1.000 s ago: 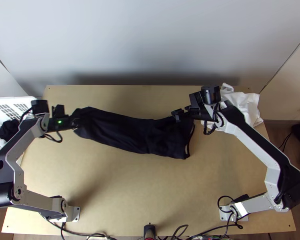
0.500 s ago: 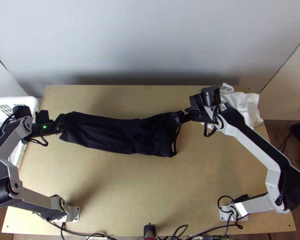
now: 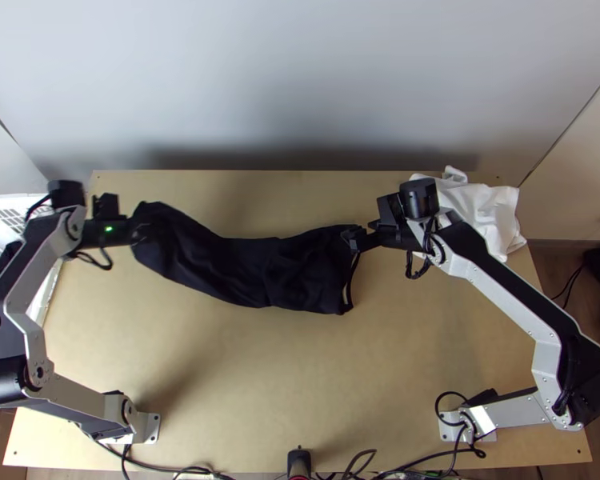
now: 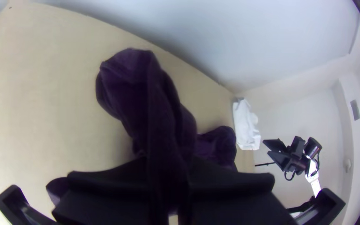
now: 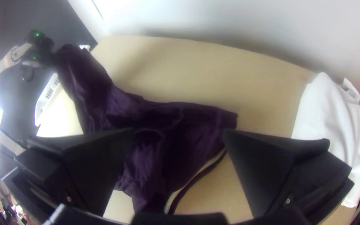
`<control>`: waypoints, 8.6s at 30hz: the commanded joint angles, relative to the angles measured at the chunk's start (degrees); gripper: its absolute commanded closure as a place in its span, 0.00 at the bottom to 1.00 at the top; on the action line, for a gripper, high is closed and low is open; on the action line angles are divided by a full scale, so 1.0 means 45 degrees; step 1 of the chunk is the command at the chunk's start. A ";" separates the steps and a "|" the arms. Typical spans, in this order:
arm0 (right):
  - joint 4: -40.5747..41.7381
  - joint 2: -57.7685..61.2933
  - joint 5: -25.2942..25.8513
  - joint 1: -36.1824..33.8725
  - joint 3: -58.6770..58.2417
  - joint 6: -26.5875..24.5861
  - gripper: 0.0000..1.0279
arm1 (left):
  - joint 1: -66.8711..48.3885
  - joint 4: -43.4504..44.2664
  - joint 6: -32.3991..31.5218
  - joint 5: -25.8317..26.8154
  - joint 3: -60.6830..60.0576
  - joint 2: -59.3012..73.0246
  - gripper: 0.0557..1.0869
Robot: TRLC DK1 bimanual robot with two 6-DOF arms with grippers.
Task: Fold the t-shirt
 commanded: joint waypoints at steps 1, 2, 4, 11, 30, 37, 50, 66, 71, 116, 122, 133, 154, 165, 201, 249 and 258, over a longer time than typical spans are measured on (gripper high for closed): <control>0.0121 -0.0015 0.0024 0.0023 -0.0144 0.0031 0.05 | -0.2033 0.1297 -0.1660 -0.0021 0.0433 0.0082 0.97; 0.0121 -0.0015 0.0024 0.0023 -0.0183 0.0031 0.05 | -0.2306 0.1610 -0.1973 -0.0021 0.0433 0.0063 0.97; 0.0180 -0.0015 0.0044 0.0023 -0.0300 0.0050 0.05 | -0.2873 0.2157 -0.2500 -0.0021 0.0472 0.0082 0.97; 0.0473 0.0102 0.0083 0.0023 -0.0534 0.0168 0.05 | -0.4826 0.2430 -0.3418 -0.0041 0.1136 0.0453 0.97; 0.1352 0.0766 0.0181 -0.0016 -0.1062 0.0324 0.05 | -0.8771 0.4520 -0.5820 -0.0080 0.1781 0.1977 0.97; 0.1508 0.0668 0.0298 -0.0270 -0.1667 0.0343 0.05 | -1.0080 0.6688 -0.6914 -0.0099 0.1957 0.2856 0.97; 0.1605 0.0512 0.0396 -0.1735 -0.2175 0.0148 0.05 | -1.1603 0.9852 -0.8535 -0.0666 0.2953 0.5492 0.97; 0.1820 -0.0757 0.0376 -0.3434 -0.3112 0.0089 0.05 | -1.2951 1.0457 -0.8691 -0.2209 0.4984 0.8344 0.97; 0.2055 -0.0757 0.0376 -0.3434 -0.3093 0.0128 0.05 | -1.3068 1.0985 -0.8809 -0.2404 0.4984 0.8383 0.64; 0.2484 -0.0953 0.0376 -0.3004 -0.3405 0.0324 0.05 | -1.2443 1.1492 -1.0566 -0.2326 0.5042 0.6449 0.50; 0.2504 -0.0835 0.0376 -0.3004 -0.3288 0.0324 0.05 | -1.2814 1.1395 -1.0937 -0.1721 0.4867 0.6215 0.55; 0.2543 -0.1011 0.0376 -0.2907 -0.2292 0.0832 0.05 | -1.3166 1.1297 -1.0605 -0.0978 0.3968 0.6234 0.55; -0.0426 0.1977 -0.2554 -0.1246 0.2220 0.3585 0.05 | -1.2091 1.0242 -0.8965 -0.1506 0.4027 0.7152 0.28; -0.1695 0.2192 -0.3022 -0.1227 0.2434 0.3253 0.04 | -1.0666 0.9383 -0.8711 -0.1447 0.4378 0.5961 0.29; -0.9527 0.1958 -0.1636 -0.4430 -0.0241 0.1359 0.05 | -0.9513 0.6649 -0.6172 -0.2053 0.2406 0.3734 0.30; -0.4684 0.1196 -0.0796 0.1664 0.4895 0.0636 0.97 | -0.8185 0.6278 -0.6094 -0.2443 0.1292 0.2348 0.30; -0.4703 0.3051 -0.0894 0.3148 0.7415 0.0890 0.97 | -0.5900 0.6180 -0.6191 -0.2092 -0.0055 0.0551 0.30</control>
